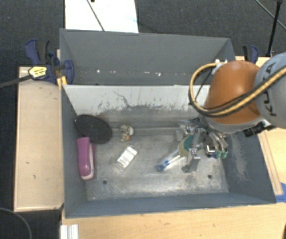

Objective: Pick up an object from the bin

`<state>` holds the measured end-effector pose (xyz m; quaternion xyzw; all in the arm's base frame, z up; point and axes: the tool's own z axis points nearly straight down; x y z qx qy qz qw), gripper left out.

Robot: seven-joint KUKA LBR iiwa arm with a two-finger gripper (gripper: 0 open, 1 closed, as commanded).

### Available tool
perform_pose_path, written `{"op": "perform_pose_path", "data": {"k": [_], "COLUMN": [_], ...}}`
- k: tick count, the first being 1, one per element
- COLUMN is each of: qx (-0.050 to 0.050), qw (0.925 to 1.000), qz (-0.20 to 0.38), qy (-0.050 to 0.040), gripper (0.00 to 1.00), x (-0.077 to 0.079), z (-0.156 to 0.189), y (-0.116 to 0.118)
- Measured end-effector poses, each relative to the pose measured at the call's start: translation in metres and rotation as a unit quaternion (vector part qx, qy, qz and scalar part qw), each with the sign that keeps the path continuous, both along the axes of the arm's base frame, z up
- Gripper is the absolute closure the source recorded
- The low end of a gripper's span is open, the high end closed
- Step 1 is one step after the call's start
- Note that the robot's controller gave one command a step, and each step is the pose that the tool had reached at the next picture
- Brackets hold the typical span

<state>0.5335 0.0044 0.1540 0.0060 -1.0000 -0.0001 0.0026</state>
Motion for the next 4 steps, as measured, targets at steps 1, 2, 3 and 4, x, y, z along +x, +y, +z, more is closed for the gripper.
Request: {"op": "perform_pose_path", "data": {"k": [1, 2, 3, 4], "qx": [0.001, 0.001, 0.0, 0.001], "qw": [0.9943, 0.9944, 0.9789, 0.9852], "qz": [0.107, 0.106, 0.204, 0.171], "qy": [-0.0013, -0.0034, -0.0085, -0.0003], "gripper": [0.0, 1.0, 1.0, 1.0], "x": [0.016, 0.017, 0.011, 0.015], "z": [-0.086, -0.084, 0.104, 0.001], "y": [0.008, 0.008, 0.024, 0.028]}}
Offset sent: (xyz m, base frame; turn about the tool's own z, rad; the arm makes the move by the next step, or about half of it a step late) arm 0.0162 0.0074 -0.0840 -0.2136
